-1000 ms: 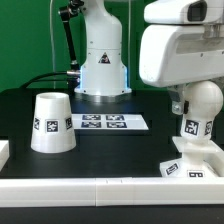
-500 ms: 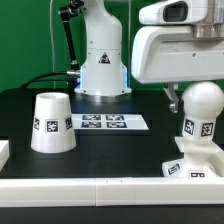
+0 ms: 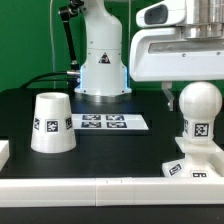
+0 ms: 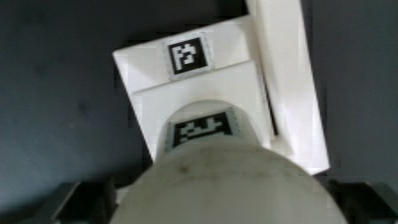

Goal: Assemble lamp

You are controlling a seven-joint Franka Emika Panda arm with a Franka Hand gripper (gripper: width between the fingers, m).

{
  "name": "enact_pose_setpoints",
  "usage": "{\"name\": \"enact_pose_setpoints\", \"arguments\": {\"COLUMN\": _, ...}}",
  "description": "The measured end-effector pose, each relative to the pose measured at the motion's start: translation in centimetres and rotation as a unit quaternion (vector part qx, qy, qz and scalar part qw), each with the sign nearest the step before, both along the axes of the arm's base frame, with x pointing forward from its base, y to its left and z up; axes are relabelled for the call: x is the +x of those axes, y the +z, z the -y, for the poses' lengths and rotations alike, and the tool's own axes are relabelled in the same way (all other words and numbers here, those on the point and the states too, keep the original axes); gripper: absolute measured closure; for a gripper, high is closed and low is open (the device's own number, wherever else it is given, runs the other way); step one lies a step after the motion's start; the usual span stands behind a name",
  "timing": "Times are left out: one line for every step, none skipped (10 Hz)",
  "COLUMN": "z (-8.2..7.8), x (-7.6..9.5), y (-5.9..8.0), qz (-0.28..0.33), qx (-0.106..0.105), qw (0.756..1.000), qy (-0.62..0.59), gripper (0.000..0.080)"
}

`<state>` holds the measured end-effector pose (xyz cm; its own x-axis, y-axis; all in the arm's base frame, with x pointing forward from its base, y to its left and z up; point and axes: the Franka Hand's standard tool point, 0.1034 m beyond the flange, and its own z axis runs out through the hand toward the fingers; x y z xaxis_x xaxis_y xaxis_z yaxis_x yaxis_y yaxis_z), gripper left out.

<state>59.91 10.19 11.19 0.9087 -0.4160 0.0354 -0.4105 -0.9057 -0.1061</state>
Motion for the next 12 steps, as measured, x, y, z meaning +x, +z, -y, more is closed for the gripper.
{"name": "enact_pose_setpoints", "arguments": {"z": -0.07, "x": 0.02, "y": 0.01, "qz": -0.003, "qx": 0.008, "qw": 0.999, "qy": -0.052, "gripper": 0.0223}}
{"name": "enact_pose_setpoints", "arguments": {"z": -0.07, "x": 0.04, "y": 0.02, "qz": -0.006, "qx": 0.013, "qw": 0.996, "qy": -0.086, "gripper": 0.0223}}
{"name": "enact_pose_setpoints", "arguments": {"z": -0.09, "x": 0.04, "y": 0.01, "qz": -0.01, "qx": 0.02, "qw": 0.991, "qy": -0.129, "gripper": 0.0223}}
{"name": "enact_pose_setpoints", "arguments": {"z": -0.2, "x": 0.04, "y": 0.01, "qz": -0.016, "qx": 0.028, "qw": 0.984, "qy": -0.177, "gripper": 0.0223}}
{"name": "enact_pose_setpoints", "arguments": {"z": -0.3, "x": 0.03, "y": 0.01, "qz": -0.021, "qx": 0.037, "qw": 0.974, "qy": -0.222, "gripper": 0.0222}}
{"name": "enact_pose_setpoints", "arguments": {"z": -0.32, "x": 0.05, "y": 0.01, "qz": -0.025, "qx": 0.044, "qw": 0.968, "qy": -0.245, "gripper": 0.0222}}
{"name": "enact_pose_setpoints", "arguments": {"z": -0.42, "x": 0.06, "y": 0.01, "qz": -0.034, "qx": 0.061, "qw": 0.951, "qy": -0.302, "gripper": 0.0222}}
{"name": "enact_pose_setpoints", "arguments": {"z": -0.53, "x": 0.07, "y": 0.01, "qz": -0.041, "qx": 0.073, "qw": 0.936, "qy": -0.342, "gripper": 0.0222}}
{"name": "enact_pose_setpoints", "arguments": {"z": -0.61, "x": 0.09, "y": 0.01, "qz": -0.047, "qx": 0.082, "qw": 0.924, "qy": -0.37, "gripper": 0.0222}}
{"name": "enact_pose_setpoints", "arguments": {"z": -0.66, "x": 0.16, "y": 0.01, "qz": -0.052, "qx": 0.092, "qw": 0.908, "qy": -0.405, "gripper": 0.0222}}
{"name": "enact_pose_setpoints", "arguments": {"z": -0.66, "x": 0.21, "y": 0.01, "qz": -0.057, "qx": 0.101, "qw": 0.895, "qy": -0.431, "gripper": 0.0222}}
{"name": "enact_pose_setpoints", "arguments": {"z": -0.63, "x": 0.25, "y": 0.01, "qz": -0.061, "qx": 0.109, "qw": 0.886, "qy": -0.446, "gripper": 0.0222}}
